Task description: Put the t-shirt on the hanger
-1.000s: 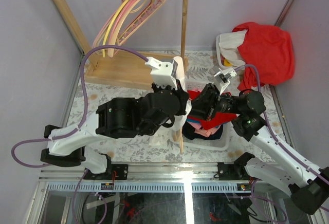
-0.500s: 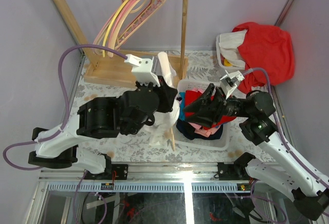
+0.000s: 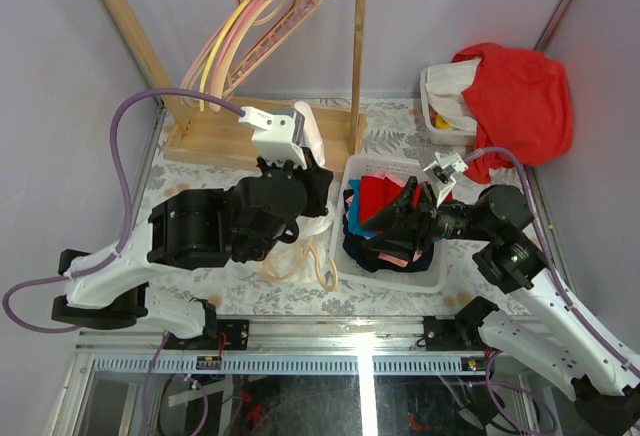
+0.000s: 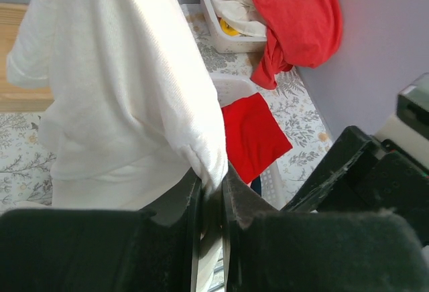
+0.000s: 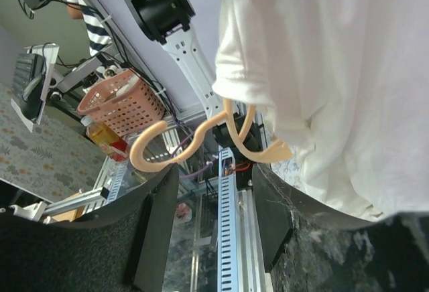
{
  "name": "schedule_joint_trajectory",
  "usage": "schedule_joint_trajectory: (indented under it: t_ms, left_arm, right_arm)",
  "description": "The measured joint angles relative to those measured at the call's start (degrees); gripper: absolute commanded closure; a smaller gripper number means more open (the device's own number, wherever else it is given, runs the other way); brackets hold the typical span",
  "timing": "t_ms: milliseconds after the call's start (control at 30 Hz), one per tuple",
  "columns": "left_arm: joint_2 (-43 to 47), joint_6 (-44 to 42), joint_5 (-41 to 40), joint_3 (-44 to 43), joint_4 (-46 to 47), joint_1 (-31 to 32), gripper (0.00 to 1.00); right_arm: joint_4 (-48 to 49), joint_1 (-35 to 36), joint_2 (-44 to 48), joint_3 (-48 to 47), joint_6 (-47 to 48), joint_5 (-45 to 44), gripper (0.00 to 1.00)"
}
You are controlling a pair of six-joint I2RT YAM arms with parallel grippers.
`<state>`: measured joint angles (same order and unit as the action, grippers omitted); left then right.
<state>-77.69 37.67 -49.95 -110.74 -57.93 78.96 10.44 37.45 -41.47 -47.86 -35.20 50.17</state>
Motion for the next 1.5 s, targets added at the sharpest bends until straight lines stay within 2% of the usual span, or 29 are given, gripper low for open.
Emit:
schedule_joint_trajectory:
  t_ms: [300, 667, 1100, 1500]
  left_arm:
    - [-1.6, -2.7, -1.8, -1.6, 0.9, 0.0, 1.0]
    - [1.5, -8.8, -1.1, 0.9, 14.2, -0.3, 1.0]
    - [6.6, -10.4, 1.6, 4.7, 23.1, -0.3, 1.0]
    - [7.1, -10.6, 2.2, 7.7, 25.5, -0.3, 1.0]
  right_arm:
    - [0.1, 1.0, 0.9, 7.8, -0.4, -1.5, 0.51]
    - [-0.3, 12.9, -6.6, 8.4, 1.1, -12.9, 0.47]
    - [7.2, 13.7, -16.9, 7.9, -6.7, -26.9, 0.47]
    - [9.1, 15.3, -19.7, 3.6, -9.0, -31.1, 0.49]
